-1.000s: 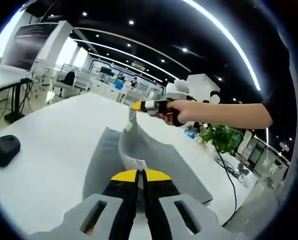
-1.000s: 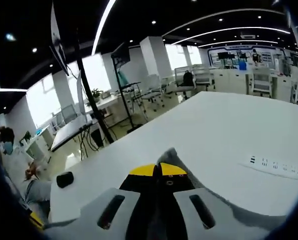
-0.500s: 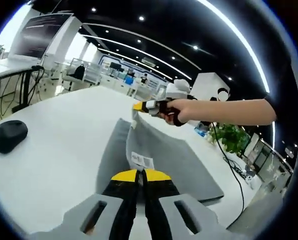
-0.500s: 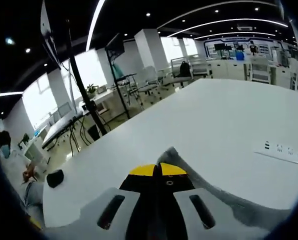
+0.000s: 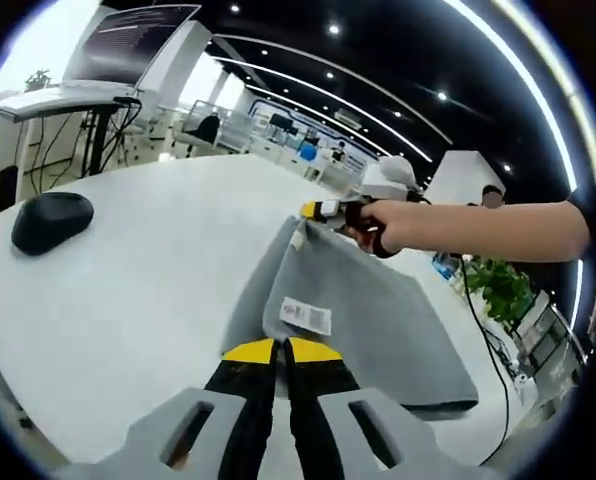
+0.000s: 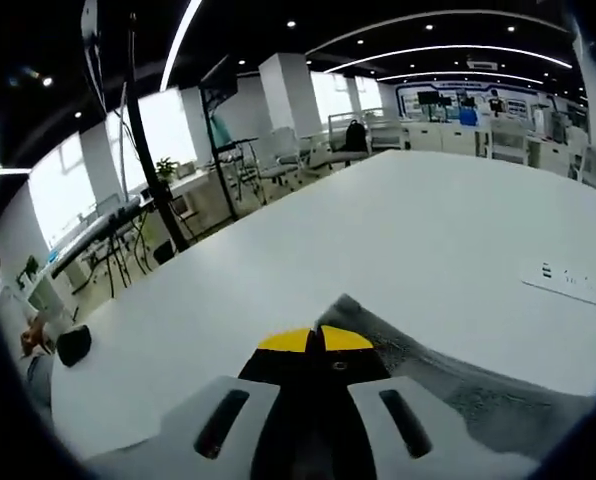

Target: Fold the towel on the table until its edges align and the towel forms a compact rectangular stack.

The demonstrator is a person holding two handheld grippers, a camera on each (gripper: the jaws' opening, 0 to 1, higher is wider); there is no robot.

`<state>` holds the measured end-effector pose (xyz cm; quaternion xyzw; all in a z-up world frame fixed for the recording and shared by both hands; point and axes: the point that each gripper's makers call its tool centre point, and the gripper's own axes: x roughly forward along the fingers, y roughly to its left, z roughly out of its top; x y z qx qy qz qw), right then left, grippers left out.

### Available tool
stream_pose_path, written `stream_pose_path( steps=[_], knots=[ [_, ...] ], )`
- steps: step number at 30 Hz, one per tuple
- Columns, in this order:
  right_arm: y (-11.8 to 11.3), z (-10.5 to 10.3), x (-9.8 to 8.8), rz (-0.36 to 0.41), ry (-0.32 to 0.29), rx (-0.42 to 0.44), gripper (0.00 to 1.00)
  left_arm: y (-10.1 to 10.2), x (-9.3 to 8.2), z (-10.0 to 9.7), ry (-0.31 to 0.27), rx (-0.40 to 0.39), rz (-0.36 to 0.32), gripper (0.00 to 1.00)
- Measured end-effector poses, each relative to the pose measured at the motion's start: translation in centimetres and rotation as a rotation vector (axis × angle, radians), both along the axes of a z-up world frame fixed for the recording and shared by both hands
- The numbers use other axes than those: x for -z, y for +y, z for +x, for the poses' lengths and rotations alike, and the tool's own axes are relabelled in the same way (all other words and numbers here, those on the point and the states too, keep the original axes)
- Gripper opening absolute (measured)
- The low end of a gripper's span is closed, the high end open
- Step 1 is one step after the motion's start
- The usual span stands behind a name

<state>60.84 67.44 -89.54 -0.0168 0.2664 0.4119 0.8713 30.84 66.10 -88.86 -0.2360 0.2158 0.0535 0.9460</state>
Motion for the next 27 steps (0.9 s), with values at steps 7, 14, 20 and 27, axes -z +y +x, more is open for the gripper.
stream_pose_path(
  steps=[7, 14, 20, 27],
  knots=[
    [0.1, -0.5, 0.4, -0.021, -0.016, -0.041, 0.02, 0.4, 1.3, -0.4, 0.050, -0.021, -0.006, 0.05],
    [-0.1, -0.7, -0.7, -0.027, -0.047, -0.055, 0.08, 1.6, 0.5, -0.2, 0.082, -0.038, 0.091, 0.07],
    [-1.0, -0.9, -1.3, -0.031, -0.063, -0.067, 0.10, 1.2, 0.2, 0.4, 0.073, 0.014, 0.126, 0.13],
    [-3.1, 0.0, -1.6, -0.051, -0.060, -0.051, 0.14, -0.1, -0.3, 1.1, 0.061, 0.061, 0.144, 0.22]
  ],
)
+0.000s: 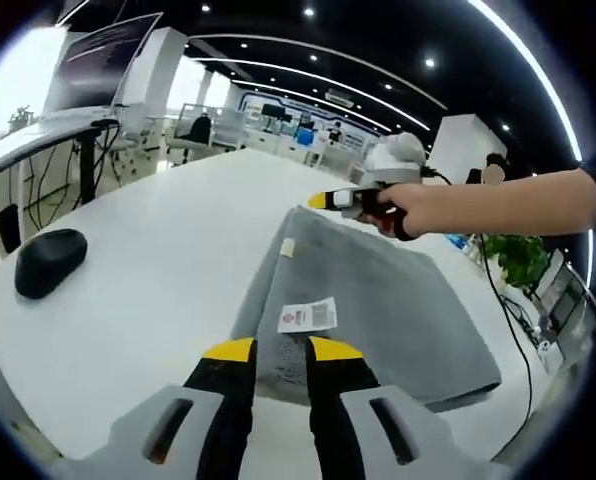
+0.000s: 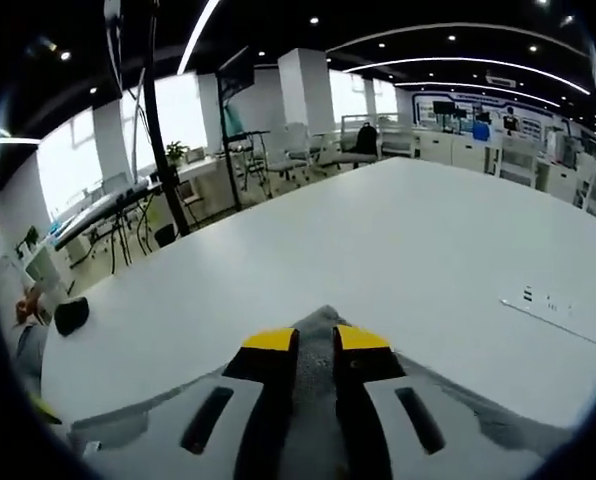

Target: Fold the towel on the table until its edges align and the towel forms a compact rectangular stack.

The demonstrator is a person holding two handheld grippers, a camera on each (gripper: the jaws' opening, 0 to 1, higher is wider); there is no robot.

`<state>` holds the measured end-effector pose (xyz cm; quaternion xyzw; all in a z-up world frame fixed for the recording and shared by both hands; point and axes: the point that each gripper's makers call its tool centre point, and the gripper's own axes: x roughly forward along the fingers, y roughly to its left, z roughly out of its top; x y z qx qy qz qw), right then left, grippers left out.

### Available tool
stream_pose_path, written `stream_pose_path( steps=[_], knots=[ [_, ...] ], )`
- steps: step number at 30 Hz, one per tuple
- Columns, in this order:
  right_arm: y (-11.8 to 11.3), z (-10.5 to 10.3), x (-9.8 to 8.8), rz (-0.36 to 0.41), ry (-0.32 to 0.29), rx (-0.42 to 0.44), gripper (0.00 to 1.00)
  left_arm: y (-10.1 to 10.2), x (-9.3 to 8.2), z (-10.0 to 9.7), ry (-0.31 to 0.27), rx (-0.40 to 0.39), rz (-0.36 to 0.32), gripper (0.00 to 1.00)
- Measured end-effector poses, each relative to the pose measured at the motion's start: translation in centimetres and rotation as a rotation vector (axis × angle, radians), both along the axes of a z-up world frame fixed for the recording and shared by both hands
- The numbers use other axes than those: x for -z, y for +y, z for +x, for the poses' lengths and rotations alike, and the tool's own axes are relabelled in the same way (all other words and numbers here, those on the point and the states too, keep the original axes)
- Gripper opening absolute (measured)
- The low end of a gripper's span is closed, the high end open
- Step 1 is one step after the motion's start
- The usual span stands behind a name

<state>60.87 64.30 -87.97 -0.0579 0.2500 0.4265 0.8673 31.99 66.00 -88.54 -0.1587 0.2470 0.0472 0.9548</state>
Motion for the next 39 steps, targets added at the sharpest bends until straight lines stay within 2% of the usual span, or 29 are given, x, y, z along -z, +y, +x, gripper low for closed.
stream_pose_path(
  steps=[5, 7, 12, 15, 19, 21, 25, 27, 31, 33, 39],
  knots=[
    [-1.7, 0.2, -1.3, -0.007, 0.001, -0.004, 0.19, -1.3, -0.8, 0.5, -0.008, 0.051, 0.037, 0.26],
    [-2.2, 0.4, -1.4, -0.017, 0.006, -0.010, 0.23, -1.0, -0.9, 0.6, 0.009, 0.056, 0.094, 0.24],
    [-4.7, 1.4, -2.4, -0.031, -0.004, -0.010, 0.26, -2.8, -2.1, 1.7, -0.014, 0.118, 0.112, 0.27],
    [-6.5, 1.5, -2.5, -0.033, 0.014, 0.014, 0.27, -4.6, -2.6, 2.5, -0.025, 0.207, 0.142, 0.30],
    [-8.5, 2.4, -2.7, -0.043, 0.012, 0.028, 0.27, -6.7, -2.7, 2.9, -0.002, 0.270, 0.160, 0.35],
    [-9.4, 2.7, -3.2, -0.037, 0.014, 0.039, 0.28, -7.6, -2.9, 3.0, -0.006, 0.288, 0.147, 0.37],
    [-11.3, 3.7, -3.6, -0.040, 0.013, 0.048, 0.30, -9.7, -3.0, 3.1, -0.017, 0.356, 0.146, 0.47],
    [-12.3, 2.9, -4.2, -0.045, 0.014, 0.049, 0.30, -10.9, -3.0, 3.3, -0.025, 0.405, 0.143, 0.51],
    [-14.8, 3.9, -4.2, -0.047, 0.015, 0.064, 0.32, -13.4, -3.2, 3.5, -0.023, 0.494, 0.170, 0.60],
    [-15.8, 3.6, -4.3, -0.046, 0.020, 0.072, 0.34, -14.7, -3.6, 3.7, -0.031, 0.527, 0.174, 0.64],
    [-18.8, 3.3, -4.3, -0.045, 0.023, 0.111, 0.35, -17.8, -4.0, 4.1, -0.023, 0.596, 0.155, 0.65]
  ],
)
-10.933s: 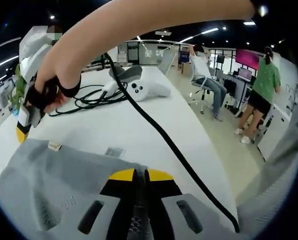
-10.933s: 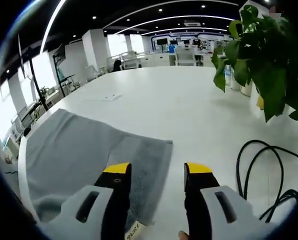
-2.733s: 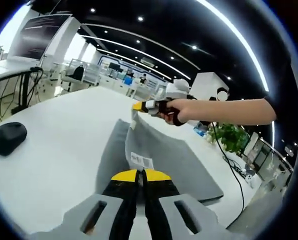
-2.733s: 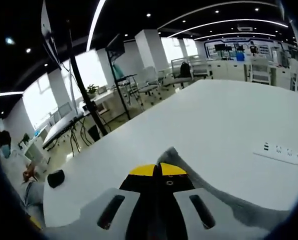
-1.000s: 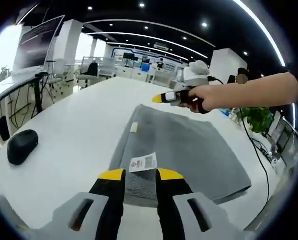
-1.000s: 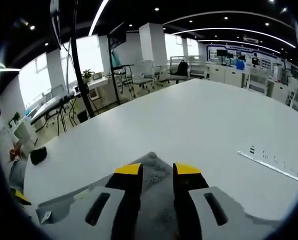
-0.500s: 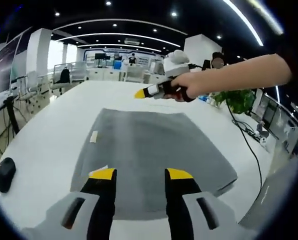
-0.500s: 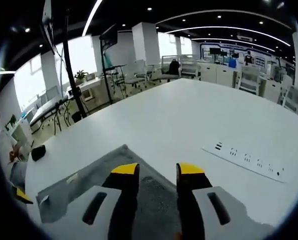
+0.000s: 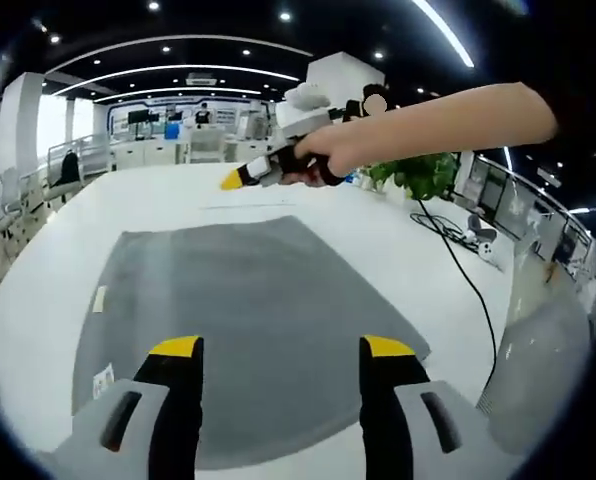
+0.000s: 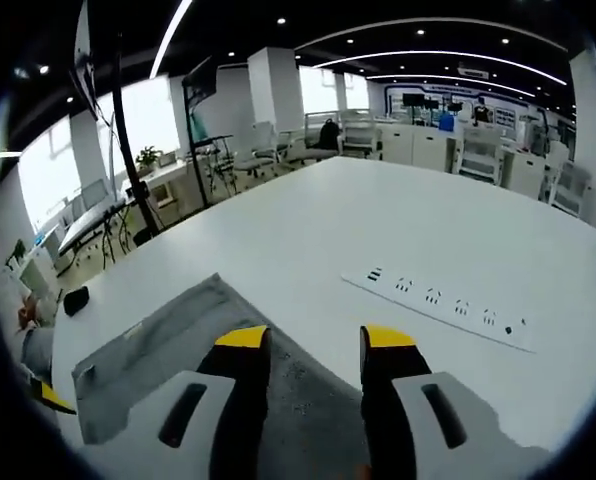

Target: Fold the towel on the table until its edges align and the towel forms a compact rectangular stack.

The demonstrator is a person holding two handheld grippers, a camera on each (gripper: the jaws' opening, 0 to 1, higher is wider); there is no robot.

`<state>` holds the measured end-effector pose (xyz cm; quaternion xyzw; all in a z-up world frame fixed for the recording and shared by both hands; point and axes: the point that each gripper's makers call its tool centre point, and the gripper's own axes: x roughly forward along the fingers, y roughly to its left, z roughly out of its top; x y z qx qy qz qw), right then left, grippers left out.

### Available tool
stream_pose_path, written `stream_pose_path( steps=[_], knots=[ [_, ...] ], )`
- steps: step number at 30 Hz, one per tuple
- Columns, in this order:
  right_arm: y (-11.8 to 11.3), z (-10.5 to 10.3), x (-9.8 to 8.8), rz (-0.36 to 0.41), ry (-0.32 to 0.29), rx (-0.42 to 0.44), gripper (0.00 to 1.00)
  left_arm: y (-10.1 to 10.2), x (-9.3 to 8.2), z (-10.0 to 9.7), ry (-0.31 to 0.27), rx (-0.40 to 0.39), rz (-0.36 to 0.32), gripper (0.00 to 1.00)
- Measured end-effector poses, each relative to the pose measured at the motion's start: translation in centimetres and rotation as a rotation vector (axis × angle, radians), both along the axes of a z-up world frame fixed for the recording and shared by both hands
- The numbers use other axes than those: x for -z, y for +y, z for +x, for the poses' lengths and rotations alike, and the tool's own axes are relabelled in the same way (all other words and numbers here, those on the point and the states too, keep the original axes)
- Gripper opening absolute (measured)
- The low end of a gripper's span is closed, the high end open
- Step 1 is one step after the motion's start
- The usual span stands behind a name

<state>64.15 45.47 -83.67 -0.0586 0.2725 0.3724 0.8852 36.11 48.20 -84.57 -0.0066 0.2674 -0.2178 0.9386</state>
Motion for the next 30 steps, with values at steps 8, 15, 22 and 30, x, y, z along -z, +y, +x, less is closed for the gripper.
stream_pose_path(
  steps=[8, 15, 22, 30],
  knots=[
    [-4.1, 0.3, 0.4, -0.017, 0.015, 0.047, 0.36, -3.6, -0.2, 0.2, -0.001, 0.117, 0.023, 0.65],
    [-6.5, -0.5, 0.2, 0.023, 0.045, 0.091, 0.36, -5.3, 0.0, 0.1, 0.004, 0.164, 0.027, 0.62],
    [-7.8, -0.3, 1.1, 0.013, 0.056, 0.102, 0.36, -7.9, -0.1, -0.2, -0.003, 0.240, 0.039, 0.60],
    [-9.4, -0.4, 2.3, 0.013, 0.076, 0.119, 0.36, -11.1, 0.3, -1.3, -0.006, 0.324, 0.035, 0.50]
  ],
)
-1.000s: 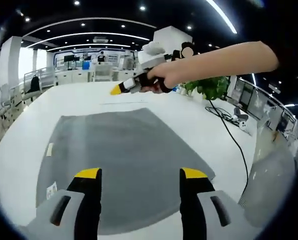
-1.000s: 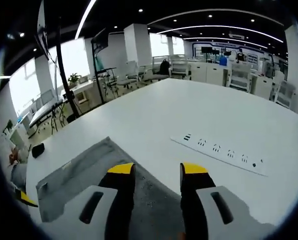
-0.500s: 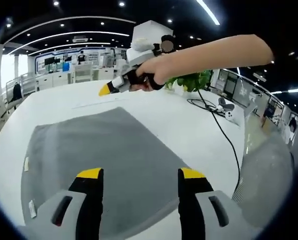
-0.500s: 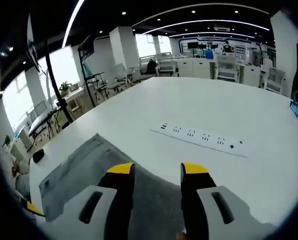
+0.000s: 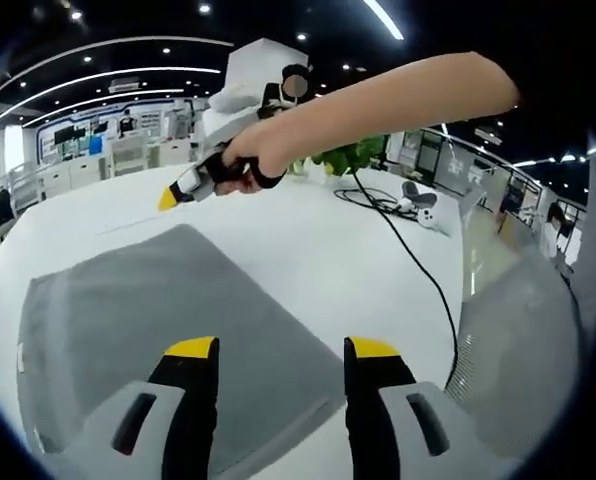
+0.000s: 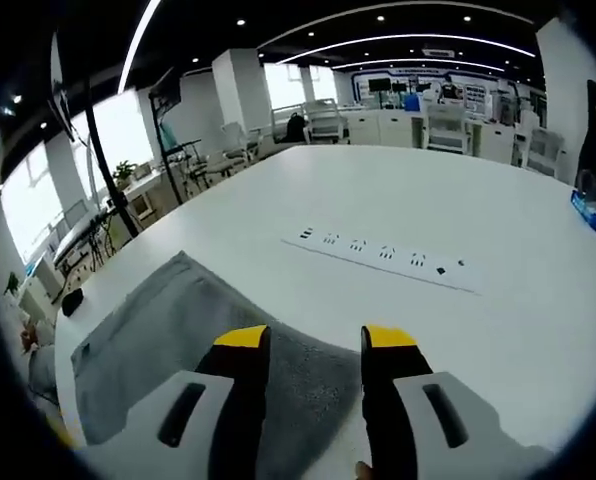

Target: Fold the towel on the table until its edges align and the towel forms a compact rectangular stack.

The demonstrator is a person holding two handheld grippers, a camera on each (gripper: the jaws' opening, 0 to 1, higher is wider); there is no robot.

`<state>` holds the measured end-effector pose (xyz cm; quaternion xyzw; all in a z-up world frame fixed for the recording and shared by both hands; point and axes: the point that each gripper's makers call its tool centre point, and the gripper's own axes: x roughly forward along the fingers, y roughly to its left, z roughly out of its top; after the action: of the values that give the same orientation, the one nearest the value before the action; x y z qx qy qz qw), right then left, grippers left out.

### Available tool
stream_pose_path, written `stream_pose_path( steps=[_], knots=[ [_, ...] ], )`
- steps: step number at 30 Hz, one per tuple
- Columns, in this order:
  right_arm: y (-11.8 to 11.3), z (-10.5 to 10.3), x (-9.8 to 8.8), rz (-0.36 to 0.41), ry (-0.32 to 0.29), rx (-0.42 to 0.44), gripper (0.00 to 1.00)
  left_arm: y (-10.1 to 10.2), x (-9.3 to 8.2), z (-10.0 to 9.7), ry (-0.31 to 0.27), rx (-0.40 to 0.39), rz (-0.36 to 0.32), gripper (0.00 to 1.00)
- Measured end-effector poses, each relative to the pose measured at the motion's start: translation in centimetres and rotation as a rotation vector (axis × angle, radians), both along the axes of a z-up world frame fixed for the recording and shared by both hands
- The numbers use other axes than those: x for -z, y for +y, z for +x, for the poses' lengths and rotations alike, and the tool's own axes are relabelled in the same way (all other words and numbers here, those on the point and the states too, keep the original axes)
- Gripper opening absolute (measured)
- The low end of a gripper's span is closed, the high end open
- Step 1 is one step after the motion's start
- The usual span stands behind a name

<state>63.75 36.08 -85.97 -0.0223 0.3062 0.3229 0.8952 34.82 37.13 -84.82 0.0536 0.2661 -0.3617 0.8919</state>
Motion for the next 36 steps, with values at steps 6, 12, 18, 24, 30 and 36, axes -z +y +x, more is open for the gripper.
stream_pose_path(
  steps=[6, 12, 18, 24, 30, 36],
  knots=[
    [-1.2, -0.2, 0.7, -0.015, -0.001, 0.004, 0.35, -1.7, 0.7, -1.0, 0.021, 0.067, -0.014, 0.41],
    [-2.1, -0.4, 1.5, -0.027, 0.009, 0.012, 0.34, -2.7, 1.7, -1.8, 0.050, 0.116, 0.001, 0.25],
    [-2.1, -1.0, 2.9, -0.032, 0.034, 0.014, 0.33, -3.9, 2.6, -3.1, 0.092, 0.173, 0.002, 0.23],
    [-2.1, -1.4, 4.0, -0.028, 0.058, 0.017, 0.33, -4.7, 4.0, -3.7, 0.118, 0.205, 0.028, 0.22],
    [-2.5, -1.4, 4.6, -0.031, 0.069, 0.015, 0.32, -5.1, 5.2, -4.1, 0.133, 0.220, 0.062, 0.22],
    [-2.5, -1.3, 4.8, -0.018, 0.079, 0.028, 0.29, -5.2, 4.9, -4.3, 0.116, 0.227, 0.067, 0.21]
  ],
)
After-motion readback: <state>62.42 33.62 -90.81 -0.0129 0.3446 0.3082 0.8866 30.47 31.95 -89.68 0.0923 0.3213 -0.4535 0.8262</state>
